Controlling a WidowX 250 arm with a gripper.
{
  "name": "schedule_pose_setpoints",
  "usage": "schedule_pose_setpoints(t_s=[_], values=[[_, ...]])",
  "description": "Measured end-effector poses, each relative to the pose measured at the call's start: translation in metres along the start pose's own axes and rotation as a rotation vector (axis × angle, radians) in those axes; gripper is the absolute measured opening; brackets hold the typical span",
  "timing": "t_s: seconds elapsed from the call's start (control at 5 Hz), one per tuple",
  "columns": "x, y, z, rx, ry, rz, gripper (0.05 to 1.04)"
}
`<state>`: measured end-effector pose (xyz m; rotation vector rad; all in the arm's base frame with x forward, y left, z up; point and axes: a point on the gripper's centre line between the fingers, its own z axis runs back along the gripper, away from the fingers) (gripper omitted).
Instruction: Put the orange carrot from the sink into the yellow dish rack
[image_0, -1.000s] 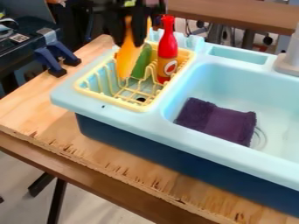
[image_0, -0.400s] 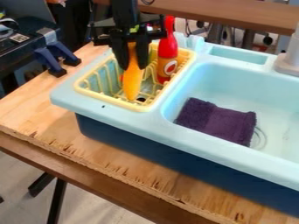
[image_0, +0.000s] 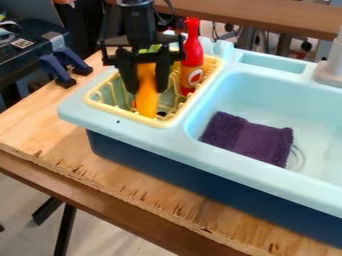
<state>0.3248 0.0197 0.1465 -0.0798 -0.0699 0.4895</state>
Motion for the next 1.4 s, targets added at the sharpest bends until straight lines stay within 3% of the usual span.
schedule_pose_setpoints(t_s=[0.2,0.4,0.8,1.0,1.2,1.4], values=[[-0.002,0.004,-0.004,0.011,0.015,0.011,0.991],[-0.004,0.002,-0.003,0.013,0.02,-0.007,1.008],[-0.027,-0.015,0.03,0.001,-0.015,-0.121,1.006],[-0.06,-0.044,0.038,-0.027,0.043,-0.252,1.005],[-0.073,-0.073,0.015,0.024,0.207,-0.417,1.005],[-0.077,-0.089,-0.012,0.112,0.28,-0.632,1.006]])
